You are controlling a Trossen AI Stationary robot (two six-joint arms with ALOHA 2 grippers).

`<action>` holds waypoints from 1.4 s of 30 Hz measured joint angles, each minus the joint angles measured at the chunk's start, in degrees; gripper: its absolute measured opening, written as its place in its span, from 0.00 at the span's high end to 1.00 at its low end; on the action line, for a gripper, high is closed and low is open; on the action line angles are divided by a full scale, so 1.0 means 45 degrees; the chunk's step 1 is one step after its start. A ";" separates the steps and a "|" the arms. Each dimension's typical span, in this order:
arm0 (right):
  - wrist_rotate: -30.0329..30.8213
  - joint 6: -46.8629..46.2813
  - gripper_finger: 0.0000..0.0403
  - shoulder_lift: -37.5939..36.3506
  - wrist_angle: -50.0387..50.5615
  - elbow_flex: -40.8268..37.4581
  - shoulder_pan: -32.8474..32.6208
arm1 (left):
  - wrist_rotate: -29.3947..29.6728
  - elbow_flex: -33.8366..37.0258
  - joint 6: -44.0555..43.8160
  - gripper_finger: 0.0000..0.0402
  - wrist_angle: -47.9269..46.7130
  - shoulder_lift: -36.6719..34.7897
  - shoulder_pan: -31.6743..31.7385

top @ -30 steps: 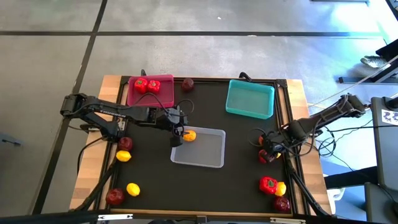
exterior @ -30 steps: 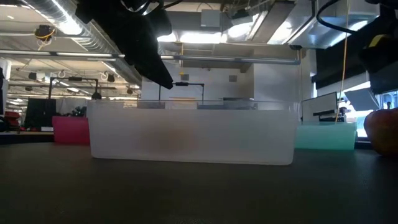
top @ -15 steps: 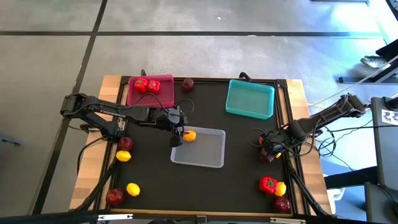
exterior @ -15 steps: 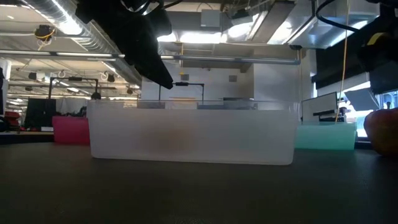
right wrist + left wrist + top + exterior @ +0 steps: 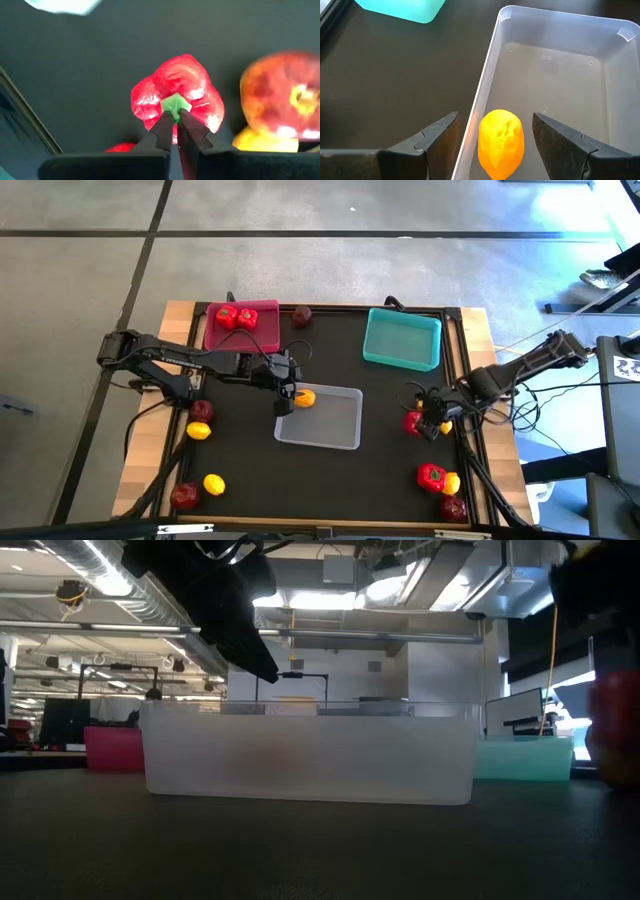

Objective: Sort produce into baskets
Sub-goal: Put the bell pepper into the pink bin

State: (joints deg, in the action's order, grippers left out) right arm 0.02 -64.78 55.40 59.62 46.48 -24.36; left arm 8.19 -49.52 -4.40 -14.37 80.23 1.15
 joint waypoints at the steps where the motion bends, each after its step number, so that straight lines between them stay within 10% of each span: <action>1: 0.0258 0.0188 0.98 -0.0005 -0.0024 0.0177 0.0000 | 0.0000 0.0000 0.0000 0.38 -0.0005 0.0000 0.0000; 17: 0.4001 0.3934 0.97 0.0006 -0.3279 0.0621 0.1066 | 0.0000 0.0000 0.0287 0.38 0.0015 0.0000 0.0000; 42: -0.0022 1.0864 0.96 0.5612 -0.7911 0.2366 0.8488 | 0.0000 0.0000 0.0358 0.38 0.0258 0.0000 0.0000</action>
State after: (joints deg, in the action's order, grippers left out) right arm -0.08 -15.89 80.65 24.02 57.13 13.84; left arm 8.19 -49.52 -2.79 -13.21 80.23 1.15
